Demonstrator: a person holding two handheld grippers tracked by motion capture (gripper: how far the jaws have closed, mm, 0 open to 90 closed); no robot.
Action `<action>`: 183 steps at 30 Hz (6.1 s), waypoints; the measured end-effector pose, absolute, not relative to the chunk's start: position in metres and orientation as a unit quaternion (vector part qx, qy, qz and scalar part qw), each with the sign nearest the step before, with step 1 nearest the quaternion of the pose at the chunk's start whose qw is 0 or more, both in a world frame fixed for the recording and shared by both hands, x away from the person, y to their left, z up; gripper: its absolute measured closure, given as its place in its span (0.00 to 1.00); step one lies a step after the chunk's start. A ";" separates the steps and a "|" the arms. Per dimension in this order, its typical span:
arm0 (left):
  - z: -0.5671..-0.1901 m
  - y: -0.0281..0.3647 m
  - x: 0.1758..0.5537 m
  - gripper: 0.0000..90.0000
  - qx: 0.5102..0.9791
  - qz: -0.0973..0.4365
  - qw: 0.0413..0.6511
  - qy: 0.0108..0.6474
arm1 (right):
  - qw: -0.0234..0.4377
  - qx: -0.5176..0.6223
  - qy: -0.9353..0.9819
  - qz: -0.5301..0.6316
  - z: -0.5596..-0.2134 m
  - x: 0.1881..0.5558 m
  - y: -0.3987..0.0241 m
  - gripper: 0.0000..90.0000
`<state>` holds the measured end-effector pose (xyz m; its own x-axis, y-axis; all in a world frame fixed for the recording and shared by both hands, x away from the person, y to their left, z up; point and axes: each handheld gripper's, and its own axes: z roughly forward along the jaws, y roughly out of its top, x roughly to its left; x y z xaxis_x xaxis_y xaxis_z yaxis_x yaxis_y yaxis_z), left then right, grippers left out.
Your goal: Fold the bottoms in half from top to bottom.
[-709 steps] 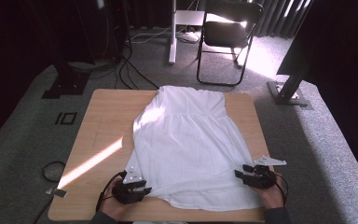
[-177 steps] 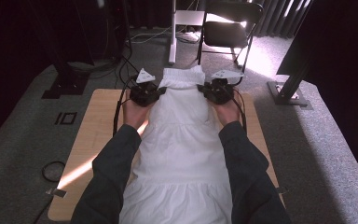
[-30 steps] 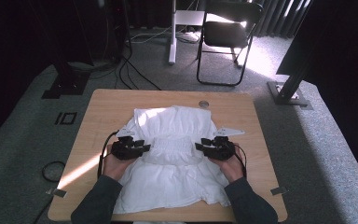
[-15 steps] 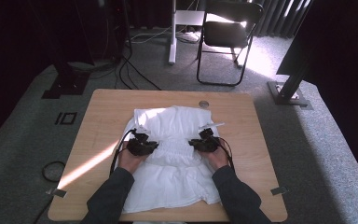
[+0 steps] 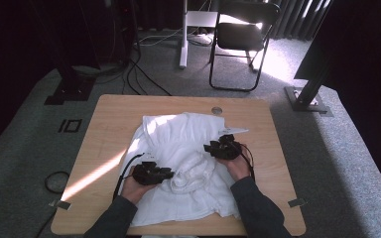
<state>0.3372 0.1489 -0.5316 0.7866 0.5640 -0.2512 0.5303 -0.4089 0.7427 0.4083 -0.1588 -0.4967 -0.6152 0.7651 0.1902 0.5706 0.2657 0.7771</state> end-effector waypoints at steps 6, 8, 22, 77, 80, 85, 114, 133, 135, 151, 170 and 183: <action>-0.529 0.154 0.331 0.78 0.840 0.029 0.437 0.320 | 0.081 0.397 0.814 0.416 -0.506 0.403 -0.139 0.66; -0.526 0.159 0.335 0.77 0.832 0.043 0.439 0.335 | 0.061 0.386 0.823 0.413 -0.511 0.391 -0.135 0.67; -0.543 0.140 0.332 0.72 0.861 0.045 0.385 0.328 | 0.033 0.341 0.875 0.341 -0.536 0.334 -0.126 0.78; -0.525 0.216 0.477 0.34 0.728 0.213 0.357 0.545 | 0.160 0.428 0.810 0.367 -0.553 0.421 -0.161 0.58; -0.539 0.216 0.485 0.34 0.729 0.188 0.359 0.552 | 0.158 0.429 0.810 0.368 -0.553 0.421 -0.162 0.58; -0.547 0.212 0.486 0.39 0.739 0.181 0.352 0.545 | 0.157 0.427 0.810 0.370 -0.553 0.422 -0.162 0.58; -0.544 0.208 0.483 0.93 0.760 0.162 0.352 0.522 | 0.103 0.557 0.733 0.377 -0.548 0.517 -0.204 0.91; -0.504 0.229 0.475 0.97 0.700 0.149 0.461 0.525 | 0.142 0.531 0.713 0.436 -0.514 0.505 -0.228 0.95; -0.497 0.228 0.477 0.97 0.701 0.154 0.462 0.521 | 0.150 0.527 0.711 0.441 -0.507 0.504 -0.228 0.95; -0.433 0.231 0.480 0.97 0.674 0.176 0.521 0.493 | 0.232 0.474 0.697 0.486 -0.431 0.497 -0.226 0.95; -0.428 0.246 0.330 0.96 0.708 0.150 0.564 0.397 | 0.243 0.388 0.719 0.523 -0.434 0.355 -0.246 0.95; -0.512 0.243 0.257 0.95 0.740 0.077 0.509 0.432 | 0.194 0.414 0.748 0.481 -0.502 0.279 -0.250 0.95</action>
<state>0.2566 0.2433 -0.5116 0.6150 0.7177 -0.3267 0.5614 -0.1076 0.8205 0.2788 -0.2501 -0.5021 -0.5813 0.8065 0.1077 0.4326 0.1942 0.8804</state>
